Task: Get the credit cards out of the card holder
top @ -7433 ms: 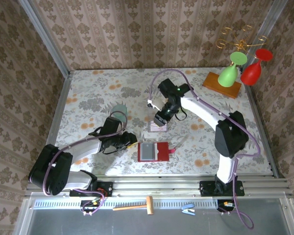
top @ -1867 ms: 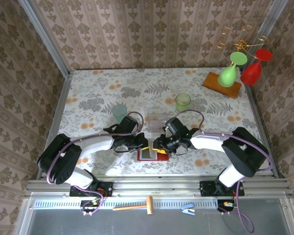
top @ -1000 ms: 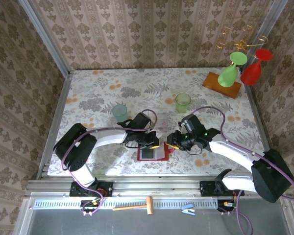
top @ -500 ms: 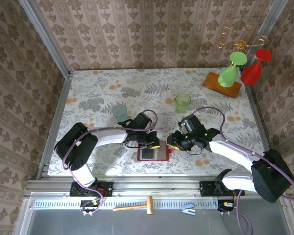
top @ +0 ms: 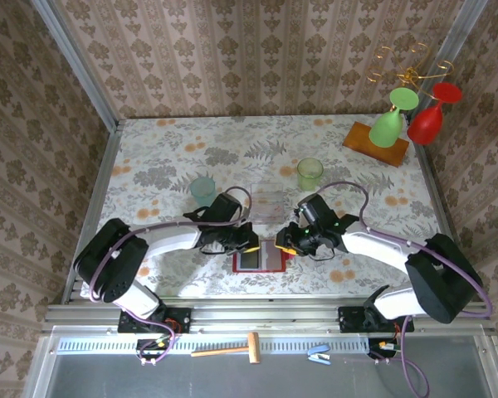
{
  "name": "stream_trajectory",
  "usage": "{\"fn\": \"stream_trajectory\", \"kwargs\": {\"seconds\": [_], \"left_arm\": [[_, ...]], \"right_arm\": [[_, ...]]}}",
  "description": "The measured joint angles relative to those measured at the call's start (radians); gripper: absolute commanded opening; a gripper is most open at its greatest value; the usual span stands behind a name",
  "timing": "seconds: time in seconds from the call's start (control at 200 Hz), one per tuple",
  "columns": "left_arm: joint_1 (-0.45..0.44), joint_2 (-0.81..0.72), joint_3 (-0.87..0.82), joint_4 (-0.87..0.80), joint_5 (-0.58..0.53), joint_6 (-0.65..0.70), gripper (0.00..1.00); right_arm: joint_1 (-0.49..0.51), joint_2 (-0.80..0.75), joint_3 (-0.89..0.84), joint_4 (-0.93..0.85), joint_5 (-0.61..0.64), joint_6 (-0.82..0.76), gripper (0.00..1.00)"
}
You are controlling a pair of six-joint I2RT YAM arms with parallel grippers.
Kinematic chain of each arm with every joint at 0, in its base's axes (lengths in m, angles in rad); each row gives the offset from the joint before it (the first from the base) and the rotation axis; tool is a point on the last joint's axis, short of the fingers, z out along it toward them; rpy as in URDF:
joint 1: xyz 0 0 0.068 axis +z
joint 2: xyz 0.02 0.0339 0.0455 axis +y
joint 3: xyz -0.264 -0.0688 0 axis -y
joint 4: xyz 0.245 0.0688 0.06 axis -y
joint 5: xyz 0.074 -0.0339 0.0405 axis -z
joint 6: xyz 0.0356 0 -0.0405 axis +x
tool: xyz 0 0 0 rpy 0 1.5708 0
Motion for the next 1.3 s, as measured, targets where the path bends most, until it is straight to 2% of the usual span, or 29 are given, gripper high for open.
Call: {"fn": "stream_trajectory", "kwargs": {"seconds": [0.47, 1.3], "left_arm": [[0.046, -0.126, -0.148, 0.026, -0.005, 0.0, 0.06], [0.051, -0.143, -0.238, 0.097, -0.008, -0.03, 0.06]], "right_arm": [[0.109, 0.192, 0.115, 0.078, -0.009, 0.034, 0.33], [0.138, 0.308, 0.175, 0.124, -0.033, 0.053, 0.3]]}}
